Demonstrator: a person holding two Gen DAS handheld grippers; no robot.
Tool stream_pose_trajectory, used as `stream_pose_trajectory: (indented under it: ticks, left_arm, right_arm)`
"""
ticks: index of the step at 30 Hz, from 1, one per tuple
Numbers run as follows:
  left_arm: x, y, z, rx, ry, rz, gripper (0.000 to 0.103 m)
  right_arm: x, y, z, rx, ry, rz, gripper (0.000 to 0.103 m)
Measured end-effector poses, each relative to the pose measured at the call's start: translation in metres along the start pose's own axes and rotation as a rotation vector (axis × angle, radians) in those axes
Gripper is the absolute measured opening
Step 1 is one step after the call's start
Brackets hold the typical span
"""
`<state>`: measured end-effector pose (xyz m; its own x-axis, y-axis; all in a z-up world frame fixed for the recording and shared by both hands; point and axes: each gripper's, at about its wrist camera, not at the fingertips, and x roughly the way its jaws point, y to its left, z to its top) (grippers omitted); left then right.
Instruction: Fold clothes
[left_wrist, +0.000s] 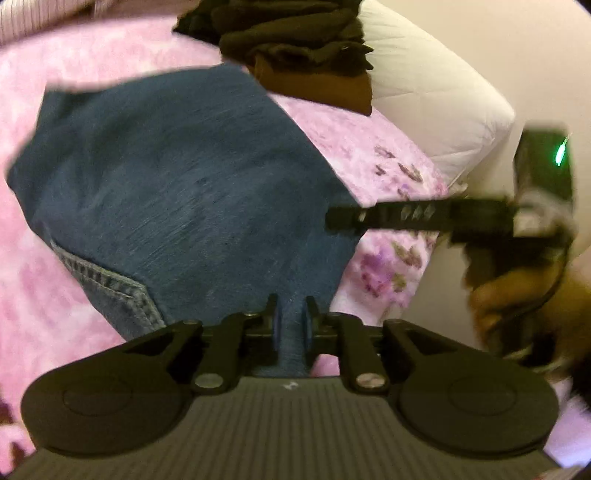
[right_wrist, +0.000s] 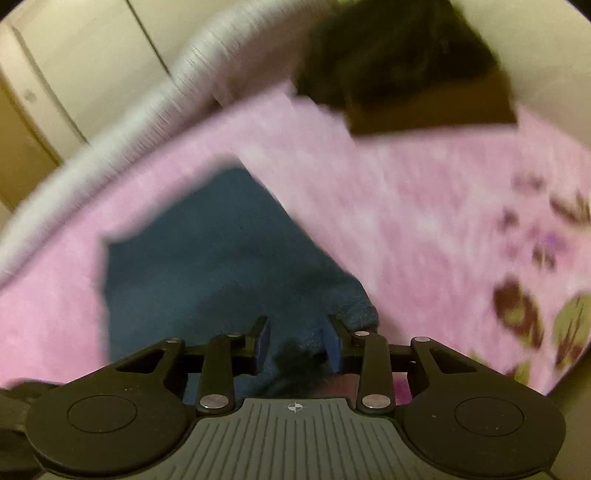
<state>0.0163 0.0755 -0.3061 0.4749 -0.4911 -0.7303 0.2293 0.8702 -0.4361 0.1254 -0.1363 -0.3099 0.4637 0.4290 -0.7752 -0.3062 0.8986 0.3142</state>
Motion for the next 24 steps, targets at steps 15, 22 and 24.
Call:
stream_pose_trajectory:
  ticks: [15, 22, 24]
  left_arm:
    - [0.024, 0.091, 0.117, 0.314, 0.101, 0.024, 0.002]
    - [0.036, 0.09, 0.136, 0.407, 0.117, -0.013, 0.006]
    - [0.038, 0.09, 0.142, 0.429, 0.117, -0.025, 0.003]
  right_arm:
    - [0.004, 0.05, -0.005, 0.267, -0.087, -0.359, 0.028]
    - [-0.02, 0.055, 0.002, 0.393, -0.167, -0.369, 0.029]
    - [-0.007, 0.049, 0.0, 0.398, -0.131, -0.37, 0.028]
